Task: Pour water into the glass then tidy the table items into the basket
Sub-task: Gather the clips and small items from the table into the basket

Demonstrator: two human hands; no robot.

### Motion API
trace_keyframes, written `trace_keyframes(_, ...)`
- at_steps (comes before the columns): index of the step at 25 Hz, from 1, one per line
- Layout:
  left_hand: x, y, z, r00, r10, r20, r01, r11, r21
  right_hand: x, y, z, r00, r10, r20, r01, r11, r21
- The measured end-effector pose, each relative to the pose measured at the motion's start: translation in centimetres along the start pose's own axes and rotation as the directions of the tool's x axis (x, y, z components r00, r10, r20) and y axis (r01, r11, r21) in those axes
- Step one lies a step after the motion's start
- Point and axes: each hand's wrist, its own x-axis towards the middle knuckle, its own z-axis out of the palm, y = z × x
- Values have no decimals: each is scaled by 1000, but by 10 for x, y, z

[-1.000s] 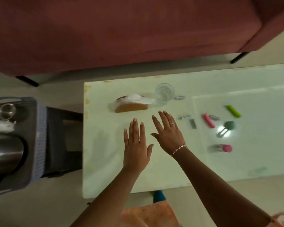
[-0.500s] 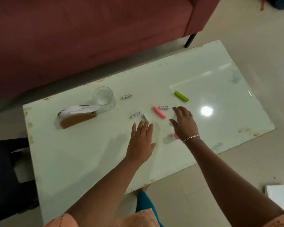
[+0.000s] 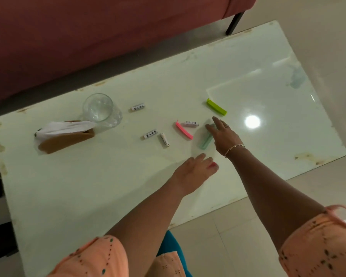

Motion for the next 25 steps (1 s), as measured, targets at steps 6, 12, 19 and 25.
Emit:
trace_keyframes(6, 6, 1, 4, 1000, 9, -23, -10, 1000, -21, -8, -4, 16, 997, 45, -69, -45, 999, -6)
trace_keyframes(12, -53, -2, -3, 925, -298, -236, 237, 937, -255, -39, -28, 4, 985, 152, -86, -145, 986, 85)
trace_keyframes(19, -171, -39, -17, 718, -594, -363, 421, 786, -453, -68, -142, -21, 986, 97, -132, -74, 983, 169)
trace_keyframes(25, -298, -92, -39, 480, -782, -397, 546, 621, -563, -63, -281, -38, 990, -31, -136, 46, 993, 110)
